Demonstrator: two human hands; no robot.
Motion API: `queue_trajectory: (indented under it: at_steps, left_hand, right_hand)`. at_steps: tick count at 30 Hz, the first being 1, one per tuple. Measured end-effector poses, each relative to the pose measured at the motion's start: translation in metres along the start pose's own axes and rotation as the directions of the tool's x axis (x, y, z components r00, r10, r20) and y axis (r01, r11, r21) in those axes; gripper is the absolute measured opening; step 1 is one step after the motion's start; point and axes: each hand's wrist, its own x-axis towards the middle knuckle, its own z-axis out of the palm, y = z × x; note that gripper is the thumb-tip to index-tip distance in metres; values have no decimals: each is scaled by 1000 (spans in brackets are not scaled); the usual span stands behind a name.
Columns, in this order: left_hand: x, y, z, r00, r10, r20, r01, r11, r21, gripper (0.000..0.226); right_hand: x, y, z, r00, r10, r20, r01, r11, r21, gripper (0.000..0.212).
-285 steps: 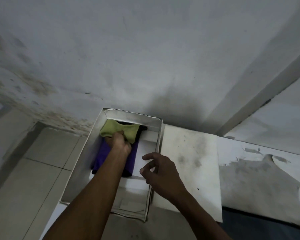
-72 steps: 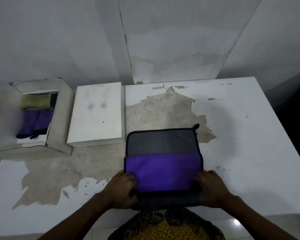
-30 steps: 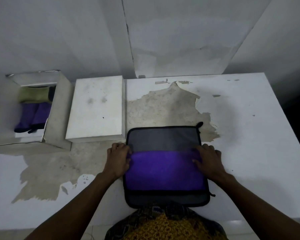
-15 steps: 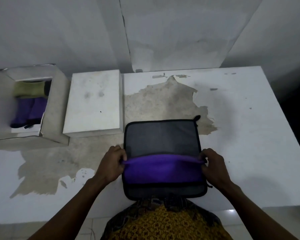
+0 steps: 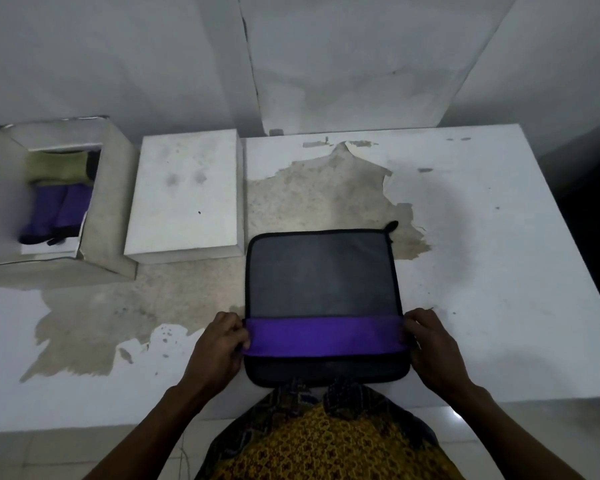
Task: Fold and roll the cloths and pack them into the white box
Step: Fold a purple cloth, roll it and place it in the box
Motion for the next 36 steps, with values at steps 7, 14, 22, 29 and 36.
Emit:
queue_trajectory:
  at_steps: [7,14,22,29,36]
  left_hand:
    - [-6,0,4,1000,-27,-2,27,1000,14,31]
    - [-7,2,5,998,-54,-16,55,998,30,36]
    - [6,27,-10,990,-92,-103,97,994,46,20]
    - [53,85,35,997,59,-45,-55,995,83,41]
    - [42,67,82,970,22,243,-84,964,251,63]
  right_hand:
    - [0,3,-2,998,-54,23,56,993,-106,29]
    - [-10,7,6,993,-119,12,120,980,-161,29]
    - [3,-17,-2,991,-67,-116,51,990,-132,22]
    - [33,-78,39,992,-125,18,125,992,-21,42]
    - [20,-44,83,968,-1,252,66,966,-251,63]
